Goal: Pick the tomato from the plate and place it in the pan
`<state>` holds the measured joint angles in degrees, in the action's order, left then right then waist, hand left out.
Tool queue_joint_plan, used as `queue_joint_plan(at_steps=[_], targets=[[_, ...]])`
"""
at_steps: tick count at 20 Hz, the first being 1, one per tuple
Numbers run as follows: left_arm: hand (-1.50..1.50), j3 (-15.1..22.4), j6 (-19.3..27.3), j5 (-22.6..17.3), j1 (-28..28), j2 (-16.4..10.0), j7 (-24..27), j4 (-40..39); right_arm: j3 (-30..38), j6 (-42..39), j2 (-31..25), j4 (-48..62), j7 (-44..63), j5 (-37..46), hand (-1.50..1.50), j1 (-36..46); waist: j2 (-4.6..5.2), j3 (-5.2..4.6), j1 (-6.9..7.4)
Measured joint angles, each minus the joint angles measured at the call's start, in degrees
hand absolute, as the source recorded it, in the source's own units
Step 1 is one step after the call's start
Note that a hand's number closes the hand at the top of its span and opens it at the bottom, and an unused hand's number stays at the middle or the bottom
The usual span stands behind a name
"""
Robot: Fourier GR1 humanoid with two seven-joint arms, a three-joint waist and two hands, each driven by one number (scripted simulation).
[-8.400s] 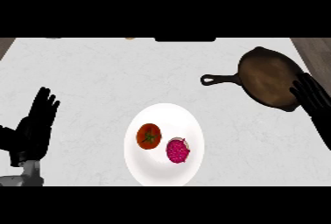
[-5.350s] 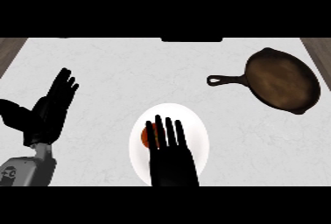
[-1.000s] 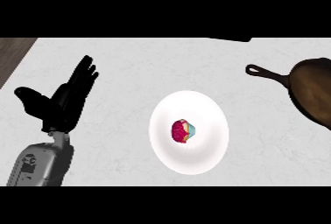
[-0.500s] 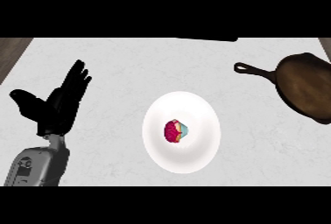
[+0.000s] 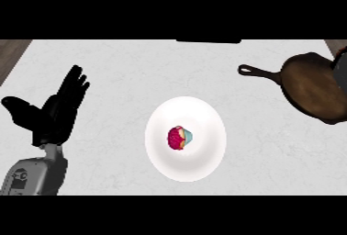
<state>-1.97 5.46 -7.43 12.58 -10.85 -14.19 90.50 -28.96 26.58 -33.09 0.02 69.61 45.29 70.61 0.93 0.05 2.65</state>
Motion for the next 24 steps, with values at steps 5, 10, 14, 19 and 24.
queue_joint_plan(at_steps=[5, 10, 14, 19, 24], targets=[[0.0, -0.7, -0.5, -0.6, -1.0, -0.5, -0.1, 0.4, 1.9, 4.5, 1.4, 0.0, 0.1, -1.8, 1.5, -5.4, -0.03, 0.03, -0.31], [0.0, -1.0, -0.5, -0.8, -1.2, -0.6, -0.4, 0.4, 6.9, 9.4, 1.3, 0.0, 0.1, -6.8, -1.5, -8.9, 0.01, 0.08, -0.84], [0.0, -1.4, -0.6, -0.8, -0.9, -0.9, -0.3, 0.2, 10.4, 15.3, 2.6, 0.0, -1.6, -10.3, -1.5, -11.9, -0.02, 0.09, -0.97], [0.0, -1.3, -0.8, -0.6, -1.4, -0.6, 0.6, -0.1, 11.2, 24.9, 3.4, 0.0, -3.4, -11.1, -1.5, -13.5, -0.23, 0.02, -0.98], [0.0, -1.3, -0.3, -0.3, -1.7, -0.6, 0.2, 0.4, 11.3, 38.3, 3.8, 0.0, -4.6, -11.2, -1.5, -13.6, -0.86, -0.11, -1.56]])
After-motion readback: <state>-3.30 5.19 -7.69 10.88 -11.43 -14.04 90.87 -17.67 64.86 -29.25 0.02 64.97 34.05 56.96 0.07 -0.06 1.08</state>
